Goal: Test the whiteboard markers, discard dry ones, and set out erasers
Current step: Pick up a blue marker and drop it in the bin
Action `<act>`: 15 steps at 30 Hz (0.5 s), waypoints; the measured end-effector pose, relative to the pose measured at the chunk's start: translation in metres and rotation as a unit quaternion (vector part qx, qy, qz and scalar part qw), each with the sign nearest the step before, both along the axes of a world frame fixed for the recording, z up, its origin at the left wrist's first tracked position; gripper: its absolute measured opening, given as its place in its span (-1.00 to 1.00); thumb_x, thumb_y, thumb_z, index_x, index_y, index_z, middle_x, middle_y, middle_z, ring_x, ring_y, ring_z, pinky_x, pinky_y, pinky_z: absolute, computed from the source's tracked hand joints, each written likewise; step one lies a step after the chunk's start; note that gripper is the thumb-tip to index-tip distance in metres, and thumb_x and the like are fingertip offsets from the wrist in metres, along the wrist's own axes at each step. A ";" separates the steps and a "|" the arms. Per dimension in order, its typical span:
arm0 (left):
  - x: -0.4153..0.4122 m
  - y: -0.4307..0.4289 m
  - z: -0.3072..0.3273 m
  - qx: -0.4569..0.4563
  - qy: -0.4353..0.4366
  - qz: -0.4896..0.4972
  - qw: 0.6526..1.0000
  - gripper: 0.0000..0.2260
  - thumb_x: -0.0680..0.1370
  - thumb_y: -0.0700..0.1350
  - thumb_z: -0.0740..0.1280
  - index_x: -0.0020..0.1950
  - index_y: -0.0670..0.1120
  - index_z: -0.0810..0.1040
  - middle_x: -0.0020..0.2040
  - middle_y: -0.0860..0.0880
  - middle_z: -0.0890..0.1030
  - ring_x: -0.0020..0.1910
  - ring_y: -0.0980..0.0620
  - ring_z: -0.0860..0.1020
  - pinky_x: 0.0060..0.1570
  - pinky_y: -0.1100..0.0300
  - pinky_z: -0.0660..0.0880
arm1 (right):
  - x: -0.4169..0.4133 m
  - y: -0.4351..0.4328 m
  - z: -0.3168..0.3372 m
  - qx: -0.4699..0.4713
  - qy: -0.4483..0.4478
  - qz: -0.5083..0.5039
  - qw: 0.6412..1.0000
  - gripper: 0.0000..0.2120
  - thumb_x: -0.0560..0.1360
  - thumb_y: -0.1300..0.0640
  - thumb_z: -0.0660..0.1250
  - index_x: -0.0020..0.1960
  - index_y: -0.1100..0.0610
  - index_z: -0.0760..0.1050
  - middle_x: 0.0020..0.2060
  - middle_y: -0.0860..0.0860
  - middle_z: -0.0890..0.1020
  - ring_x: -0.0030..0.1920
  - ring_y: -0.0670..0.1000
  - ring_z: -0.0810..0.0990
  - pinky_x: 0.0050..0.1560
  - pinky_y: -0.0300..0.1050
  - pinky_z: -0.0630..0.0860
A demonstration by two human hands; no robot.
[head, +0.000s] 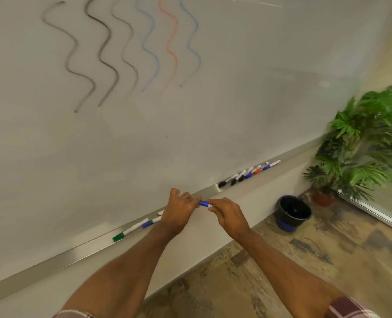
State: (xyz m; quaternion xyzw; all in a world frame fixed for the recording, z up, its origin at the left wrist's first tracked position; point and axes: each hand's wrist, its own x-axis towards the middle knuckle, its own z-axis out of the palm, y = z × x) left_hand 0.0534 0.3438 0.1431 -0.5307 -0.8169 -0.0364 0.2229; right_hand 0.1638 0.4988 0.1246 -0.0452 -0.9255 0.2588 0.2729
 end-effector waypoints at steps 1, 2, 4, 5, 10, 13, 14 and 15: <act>0.002 0.015 -0.005 -0.002 0.001 -0.011 1.000 -0.64 0.26 -0.18 0.64 -0.01 -0.06 0.63 -0.34 0.00 0.57 -0.38 -0.01 0.48 -0.18 0.09 0.14 | 0.007 0.014 -0.003 -0.006 -0.009 -0.006 1.000 -0.78 0.50 0.19 0.34 0.12 0.18 0.61 -0.08 0.08 0.69 -0.11 0.08 0.63 -0.08 -0.02 0.58; 0.005 0.031 -0.010 -0.008 -0.002 -0.021 1.000 -0.65 0.27 -0.16 0.64 -0.01 -0.05 0.63 -0.34 0.00 0.57 -0.37 -0.01 0.47 -0.17 0.08 0.21 | 0.014 0.027 -0.004 -0.011 -0.025 -0.010 1.000 -0.78 0.51 0.18 0.33 0.13 0.18 0.60 -0.07 0.08 0.69 -0.09 0.07 0.63 -0.05 -0.05 0.57; 0.014 0.061 -0.020 -0.029 -0.025 -0.034 0.999 -0.70 0.35 -0.09 0.59 0.02 -0.02 0.61 -0.31 0.00 0.57 -0.33 -0.01 0.45 -0.21 0.06 0.37 | 0.028 0.056 -0.007 -0.006 -0.073 -0.023 0.997 -0.76 0.54 0.13 0.31 0.18 0.16 0.58 -0.02 0.08 0.67 -0.03 0.06 0.61 0.01 -0.15 0.49; 0.021 0.077 -0.024 -0.039 -0.043 -0.039 0.998 -0.75 0.41 -0.06 0.54 0.05 0.00 0.60 -0.29 0.00 0.58 -0.30 -0.01 0.44 -0.21 0.06 0.39 | 0.036 0.072 -0.009 0.007 -0.099 -0.033 0.994 -0.74 0.56 0.11 0.29 0.20 0.14 0.56 0.02 0.07 0.66 0.00 0.05 0.59 0.03 -0.19 0.44; 0.056 0.148 -0.053 -0.050 -0.094 -0.048 0.993 -0.80 0.53 0.04 0.41 0.11 0.02 0.59 -0.17 0.02 0.67 -0.19 -0.02 0.58 -0.02 0.03 0.23 | 0.076 0.128 -0.018 0.050 -0.178 -0.099 0.978 -0.71 0.59 0.08 0.22 0.30 0.05 0.48 0.15 0.01 0.60 0.10 0.01 0.53 0.11 -0.18 0.39; 0.079 0.189 -0.061 -0.078 -0.173 -0.028 0.981 -0.56 0.61 0.12 0.25 0.45 0.00 0.37 0.26 0.00 0.57 0.24 -0.02 0.50 0.24 0.03 0.15 | 0.102 0.154 -0.035 0.042 -0.188 -0.172 0.966 -0.73 0.59 0.04 0.23 0.27 -0.01 0.50 0.10 -0.02 0.61 0.04 -0.01 0.55 0.09 -0.14 0.47; 0.084 0.202 -0.064 -0.086 -0.201 -0.029 0.975 -0.50 0.63 0.14 0.19 0.52 -0.02 0.23 0.39 0.00 0.46 0.37 -0.01 0.39 0.33 0.04 0.12 | 0.109 0.163 -0.040 0.041 -0.183 -0.198 0.962 -0.75 0.58 0.04 0.24 0.24 -0.04 0.51 0.06 -0.04 0.63 -0.01 -0.03 0.56 0.05 -0.15 0.50; 0.088 0.215 -0.066 -0.092 -0.222 -0.033 0.970 -0.44 0.63 0.17 0.15 0.56 -0.03 0.13 0.47 0.00 0.35 0.44 0.00 0.30 0.39 0.05 0.09 | 0.117 0.172 -0.044 0.046 -0.182 -0.215 0.958 -0.76 0.56 0.05 0.26 0.21 -0.06 0.53 0.03 -0.05 0.64 -0.04 -0.03 0.57 0.01 -0.16 0.51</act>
